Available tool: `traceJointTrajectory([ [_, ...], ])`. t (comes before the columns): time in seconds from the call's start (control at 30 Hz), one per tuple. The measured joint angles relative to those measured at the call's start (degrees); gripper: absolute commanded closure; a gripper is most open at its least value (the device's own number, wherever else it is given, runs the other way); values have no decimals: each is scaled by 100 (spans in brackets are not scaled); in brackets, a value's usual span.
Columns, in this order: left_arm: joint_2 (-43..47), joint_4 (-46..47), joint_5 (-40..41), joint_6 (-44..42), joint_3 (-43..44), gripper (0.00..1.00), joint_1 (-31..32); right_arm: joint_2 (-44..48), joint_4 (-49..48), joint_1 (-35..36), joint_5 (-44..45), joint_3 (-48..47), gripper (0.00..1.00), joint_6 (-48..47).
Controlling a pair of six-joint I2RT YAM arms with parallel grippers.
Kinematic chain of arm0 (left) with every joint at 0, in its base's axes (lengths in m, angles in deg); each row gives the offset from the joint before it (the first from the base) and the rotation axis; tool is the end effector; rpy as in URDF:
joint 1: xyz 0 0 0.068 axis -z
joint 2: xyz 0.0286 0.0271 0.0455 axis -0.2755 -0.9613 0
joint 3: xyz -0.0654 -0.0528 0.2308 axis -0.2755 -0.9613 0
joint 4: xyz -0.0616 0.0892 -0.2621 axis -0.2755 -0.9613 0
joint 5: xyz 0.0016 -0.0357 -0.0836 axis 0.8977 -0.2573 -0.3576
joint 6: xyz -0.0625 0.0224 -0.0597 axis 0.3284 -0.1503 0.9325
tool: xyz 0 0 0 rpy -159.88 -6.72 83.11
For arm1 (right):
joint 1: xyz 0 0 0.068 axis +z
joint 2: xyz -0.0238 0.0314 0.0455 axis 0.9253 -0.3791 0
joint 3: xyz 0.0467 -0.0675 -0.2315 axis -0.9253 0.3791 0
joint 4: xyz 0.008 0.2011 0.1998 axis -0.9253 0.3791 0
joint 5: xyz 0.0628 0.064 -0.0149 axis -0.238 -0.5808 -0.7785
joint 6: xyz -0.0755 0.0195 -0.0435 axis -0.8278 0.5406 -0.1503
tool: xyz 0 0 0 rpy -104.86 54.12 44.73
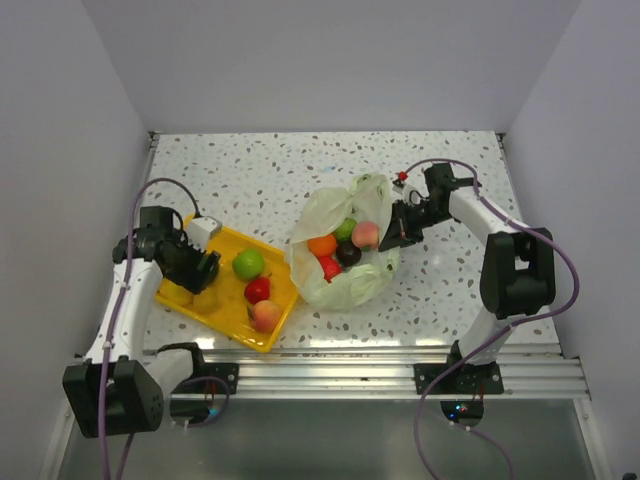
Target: Place the fake fruits into the plastic bag and tie a complex knot
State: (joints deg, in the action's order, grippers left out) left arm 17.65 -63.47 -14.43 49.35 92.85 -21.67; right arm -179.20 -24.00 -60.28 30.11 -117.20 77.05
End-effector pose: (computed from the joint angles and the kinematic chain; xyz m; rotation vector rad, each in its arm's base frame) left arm 0.2460 0.0088 0.1955 0.6126 2.5779 -0.0635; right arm 0.3457 0.1030 0.1466 -0.2166 2.7527 1.1978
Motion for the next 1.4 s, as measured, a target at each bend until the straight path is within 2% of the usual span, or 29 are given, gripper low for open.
traceJointTrajectory([
  [0.27, -282, -96, 205, -603, -584, 19, -81, 0, 4, 0, -2, 0, 100, -7],
  [0.6, -586, 575, -210, -887, -636, 21, -72, 0, 9, 0, 2, 0, 100, -22],
  [0.67, -691, 533, -507, -861, -695, 21, -61, 0, 11, 0, 2, 0, 100, -22],
  [1.0, -577, 122, -304, -1145, -885, 21, -59, 0, 24, 0, 2, -4, 100, -22],
  [1.23, -610, 39, -109, -1290, -1058, 17, -57, 0, 35, 2, 2, -33, 100, -22],
  [1.33, -741, 52, -90, -1287, -1067, 20, -57, 0, 42, 2, 2, -33, 100, -24],
  [1.4, -837, 70, -87, -1285, -1067, 27, -57, 0, 46, 2, 2, -33, 100, -24],
])
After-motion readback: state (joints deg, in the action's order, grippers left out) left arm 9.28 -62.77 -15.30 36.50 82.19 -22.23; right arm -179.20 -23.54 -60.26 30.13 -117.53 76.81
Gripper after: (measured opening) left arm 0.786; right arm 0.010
